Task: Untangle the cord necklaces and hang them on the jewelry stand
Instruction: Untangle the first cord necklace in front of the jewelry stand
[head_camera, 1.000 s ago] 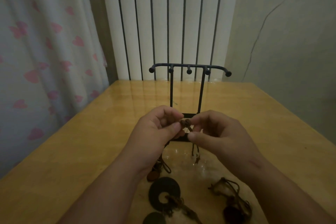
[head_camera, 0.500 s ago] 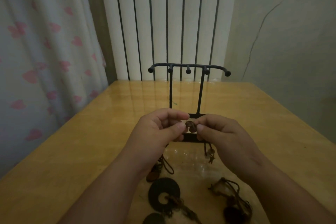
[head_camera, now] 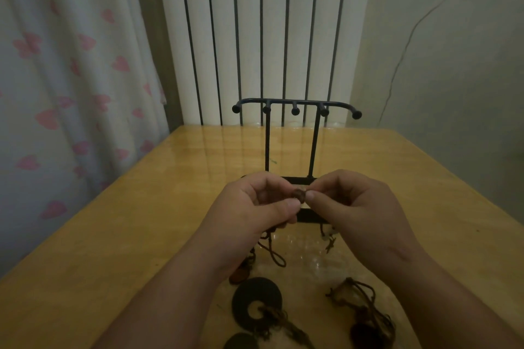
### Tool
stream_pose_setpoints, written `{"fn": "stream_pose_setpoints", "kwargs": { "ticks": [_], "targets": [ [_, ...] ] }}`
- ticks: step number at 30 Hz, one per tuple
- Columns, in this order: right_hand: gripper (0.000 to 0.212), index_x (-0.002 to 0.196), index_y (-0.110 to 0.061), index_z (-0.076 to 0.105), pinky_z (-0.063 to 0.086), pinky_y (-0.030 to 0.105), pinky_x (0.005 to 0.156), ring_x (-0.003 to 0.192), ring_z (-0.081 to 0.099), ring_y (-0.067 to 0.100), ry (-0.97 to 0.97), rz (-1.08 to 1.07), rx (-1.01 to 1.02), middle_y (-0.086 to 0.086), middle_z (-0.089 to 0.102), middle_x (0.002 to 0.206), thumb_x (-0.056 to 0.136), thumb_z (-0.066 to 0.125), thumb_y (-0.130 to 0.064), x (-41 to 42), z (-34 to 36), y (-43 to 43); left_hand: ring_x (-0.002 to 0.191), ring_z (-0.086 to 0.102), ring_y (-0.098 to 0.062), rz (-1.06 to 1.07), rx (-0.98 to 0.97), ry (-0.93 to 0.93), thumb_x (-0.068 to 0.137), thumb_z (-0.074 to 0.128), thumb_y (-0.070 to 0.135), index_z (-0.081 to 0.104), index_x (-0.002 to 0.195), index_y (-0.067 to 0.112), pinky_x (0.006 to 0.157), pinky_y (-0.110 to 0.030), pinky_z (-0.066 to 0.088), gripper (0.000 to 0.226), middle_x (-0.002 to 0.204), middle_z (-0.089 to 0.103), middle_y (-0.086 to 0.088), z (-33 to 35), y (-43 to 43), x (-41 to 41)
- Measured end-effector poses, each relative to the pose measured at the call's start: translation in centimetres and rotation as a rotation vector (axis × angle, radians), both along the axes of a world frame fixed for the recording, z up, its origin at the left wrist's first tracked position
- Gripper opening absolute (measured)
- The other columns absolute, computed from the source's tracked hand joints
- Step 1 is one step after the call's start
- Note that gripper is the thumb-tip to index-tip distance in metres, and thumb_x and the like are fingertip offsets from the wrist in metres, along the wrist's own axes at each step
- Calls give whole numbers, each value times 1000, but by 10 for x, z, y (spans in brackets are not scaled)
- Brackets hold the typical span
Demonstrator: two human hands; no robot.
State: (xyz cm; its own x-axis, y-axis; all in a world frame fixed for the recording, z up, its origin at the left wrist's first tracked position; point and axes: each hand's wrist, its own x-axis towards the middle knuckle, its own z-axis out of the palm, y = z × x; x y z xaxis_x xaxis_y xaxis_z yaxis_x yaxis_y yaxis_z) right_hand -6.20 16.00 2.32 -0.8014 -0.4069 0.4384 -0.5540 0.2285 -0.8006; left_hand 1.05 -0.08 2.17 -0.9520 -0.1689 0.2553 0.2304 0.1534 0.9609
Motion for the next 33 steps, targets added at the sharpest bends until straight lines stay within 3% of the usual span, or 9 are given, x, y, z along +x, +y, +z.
{"fn": "stream_pose_setpoints", "kwargs": {
  "ticks": [5, 10, 14, 17, 20, 23, 25, 33],
  "targets": [
    [6, 83, -35, 65, 44, 14, 55, 65, 53, 2, 63, -39, 22, -23, 60, 76, 79, 69, -37, -1, -2, -1, 87, 71, -13, 11, 16, 24, 82, 71, 2, 71, 86, 26, 74, -26, 56, 25, 91, 75, 0, 0, 2, 0],
    [14, 88, -23, 69, 53, 18, 65, 76, 63, 8, -72, 116, -107, -6, 67, 82, 86, 62, -11, 5, 4, 0, 85, 72, -14, 98, -1, 67, 77, 77, 1, 70, 90, 21, 74, -28, 56, 24, 89, 75, 0, -2, 3, -2],
    [14, 90, -24, 71, 59, 28, 68, 77, 68, 13, -103, 160, -71, -1, 71, 83, 78, 65, -29, 10, 5, -2, 84, 72, -17, 128, -48, 101, 71, 83, 10, 69, 90, 18, 74, -32, 61, 25, 86, 73, -1, -1, 4, -1],
    [10, 91, -21, 73, 54, 19, 63, 72, 68, 8, -148, 142, -84, -4, 73, 80, 85, 64, -18, 7, 6, -2, 83, 72, -19, 108, -32, 112, 73, 80, -3, 68, 89, 17, 72, -30, 60, 28, 86, 73, -4, -1, 4, -2],
    [15, 90, -14, 73, 53, 18, 61, 67, 68, 9, -239, 157, -148, 2, 73, 79, 90, 61, -6, 6, 7, 0, 84, 72, -21, 91, 14, 123, 72, 79, -7, 70, 85, 23, 72, -28, 58, 33, 88, 74, -7, -2, 2, -2],
    [11, 93, -12, 68, 52, 18, 59, 64, 66, 12, -308, 172, -219, 7, 73, 76, 90, 61, -4, 6, 9, 1, 89, 72, -21, 60, 52, 144, 76, 75, -7, 73, 85, 29, 74, -29, 57, 38, 91, 75, -5, -3, 2, -3],
    [9, 94, -11, 63, 52, 20, 59, 63, 65, 13, -342, 182, -258, 9, 72, 74, 90, 61, -4, 6, 10, 1, 92, 73, -23, 39, 73, 146, 82, 69, -7, 73, 91, 23, 75, -31, 57, 31, 94, 75, -7, -3, 3, -3],
    [15, 87, -16, 73, 52, 14, 60, 66, 64, 2, -245, 190, -169, -4, 71, 77, 90, 61, -8, 9, 10, -1, 91, 73, -20, 74, 45, 142, 83, 71, 4, 72, 96, 18, 78, -33, 59, 20, 94, 75, -4, -3, 4, -2]
  ]
}}
